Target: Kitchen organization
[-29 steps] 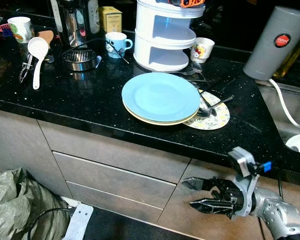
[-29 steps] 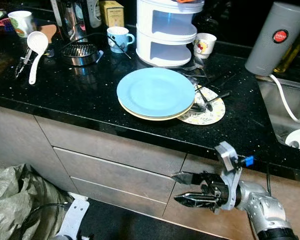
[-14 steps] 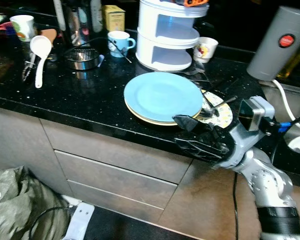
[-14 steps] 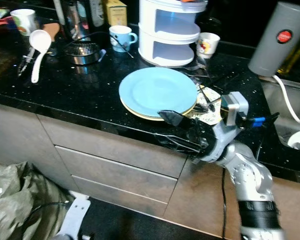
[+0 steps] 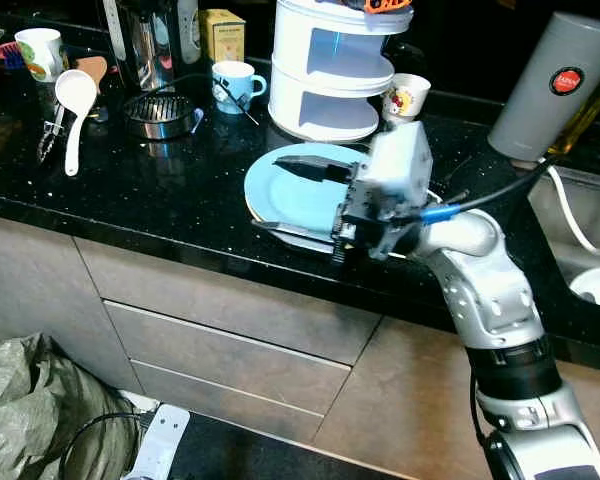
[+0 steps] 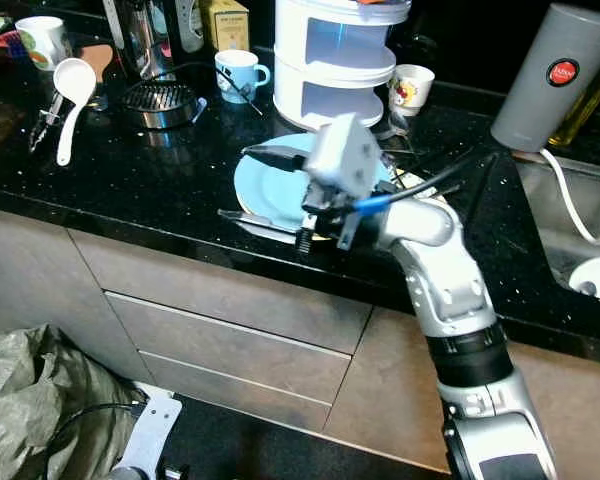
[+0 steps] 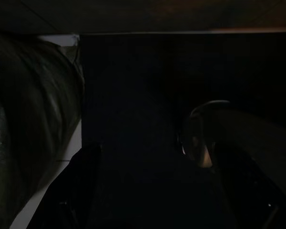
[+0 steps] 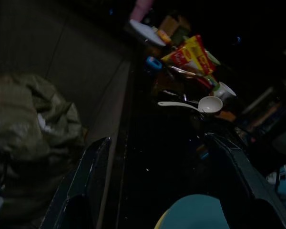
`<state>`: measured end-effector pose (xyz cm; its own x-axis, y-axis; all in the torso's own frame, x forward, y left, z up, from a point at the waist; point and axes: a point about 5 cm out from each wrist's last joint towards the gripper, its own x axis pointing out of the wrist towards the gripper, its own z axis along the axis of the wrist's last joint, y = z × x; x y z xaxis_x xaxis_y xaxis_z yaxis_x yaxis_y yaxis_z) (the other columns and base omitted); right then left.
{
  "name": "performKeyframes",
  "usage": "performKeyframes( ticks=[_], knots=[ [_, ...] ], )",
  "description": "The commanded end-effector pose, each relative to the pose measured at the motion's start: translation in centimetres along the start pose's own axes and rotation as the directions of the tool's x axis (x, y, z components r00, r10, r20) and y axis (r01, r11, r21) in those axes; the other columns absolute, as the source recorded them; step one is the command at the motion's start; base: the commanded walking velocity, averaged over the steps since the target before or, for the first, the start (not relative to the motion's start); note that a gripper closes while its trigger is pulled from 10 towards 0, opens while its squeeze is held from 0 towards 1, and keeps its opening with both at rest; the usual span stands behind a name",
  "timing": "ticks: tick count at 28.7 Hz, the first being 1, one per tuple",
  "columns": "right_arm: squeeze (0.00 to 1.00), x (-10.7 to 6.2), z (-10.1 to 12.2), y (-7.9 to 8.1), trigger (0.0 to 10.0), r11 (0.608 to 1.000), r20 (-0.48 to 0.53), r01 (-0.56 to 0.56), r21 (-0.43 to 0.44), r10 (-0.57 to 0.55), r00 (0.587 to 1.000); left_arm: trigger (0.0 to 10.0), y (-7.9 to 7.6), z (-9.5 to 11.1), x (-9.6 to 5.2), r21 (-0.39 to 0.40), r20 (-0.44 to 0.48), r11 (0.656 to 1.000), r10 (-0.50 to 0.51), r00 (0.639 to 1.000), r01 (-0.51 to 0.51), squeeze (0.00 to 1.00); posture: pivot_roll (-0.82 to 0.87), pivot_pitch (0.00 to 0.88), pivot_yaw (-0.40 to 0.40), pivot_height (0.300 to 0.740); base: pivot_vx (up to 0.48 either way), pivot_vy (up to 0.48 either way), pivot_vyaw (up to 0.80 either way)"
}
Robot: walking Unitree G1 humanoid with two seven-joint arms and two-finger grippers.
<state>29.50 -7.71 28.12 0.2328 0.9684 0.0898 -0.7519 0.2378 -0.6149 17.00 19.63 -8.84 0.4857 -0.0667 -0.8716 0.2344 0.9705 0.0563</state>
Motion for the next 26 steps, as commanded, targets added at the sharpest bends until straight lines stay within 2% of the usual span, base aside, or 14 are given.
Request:
performKeyframes(
  ticks=[1,2,6,8,15,20,26],
  knots=[
    [0.0,0.2,-0.2,0.3,10.0,0.998,-0.036,-0.035,-0.043,0.034,0.999,10.0,-0.5,-0.3,0.0,-0.003,-0.003,1.0,-0.008,1.0,0.008,0.0,0.09,0.041,-0.081,0.74,0.0,0.0,0.0],
    [0.0,0.3,-0.7,0.7,10.0,0.991,-0.108,-0.07,-0.112,0.058,0.992,10.0,-0.5,-0.3,0.0,-0.002,-0.002,1.0,-0.008,1.0,0.008,0.0,0.09,0.042,-0.082,0.74,0.0,0.0,0.0],
    [0.0,0.3,-1.1,0.4,10.0,0.981,-0.171,-0.067,-0.18,0.036,0.985,10.0,-0.5,-0.3,0.0,-0.002,-0.002,1.0,-0.008,1.0,0.008,0.0,0.09,0.042,-0.082,0.74,0.0,0.0,0.0],
    [0.0,0.1,-1.6,-0.2,10.0,0.974,-0.226,-0.041,-0.222,-0.011,0.974,10.0,-0.5,-0.3,0.0,0.0,-0.002,1.0,-0.007,1.0,0.007,0.0,0.09,0.04,-0.082,0.74,0.0,0.0,0.0],
    [0.0,-1.0,-2.4,-0.8,10.0,0.968,-0.294,-0.037,-0.25,-0.04,0.955,10.0,-0.5,-0.3,0.0,0.007,-0.003,1.0,-0.007,1.0,0.007,0.0,0.08,0.034,-0.077,0.74,0.0,0.0,0.0],
    [0.0,-2.8,-3.3,-0.7,10.0,0.963,-0.357,-0.074,-0.257,-0.024,0.934,10.0,-0.6,-0.5,0.0,0.011,-0.01,1.0,-0.01,1.0,0.01,0.0,0.08,0.032,-0.075,0.74,0.0,0.0,0.0],
    [0.0,-3.4,-3.7,-0.9,10.0,0.959,-0.387,-0.08,-0.274,-0.034,0.921,10.0,-0.6,-0.5,0.0,0.014,-0.011,1.0,-0.011,1.0,0.011,0.0,0.07,0.029,-0.075,0.74,0.0,0.0,0.0]
  ],
)
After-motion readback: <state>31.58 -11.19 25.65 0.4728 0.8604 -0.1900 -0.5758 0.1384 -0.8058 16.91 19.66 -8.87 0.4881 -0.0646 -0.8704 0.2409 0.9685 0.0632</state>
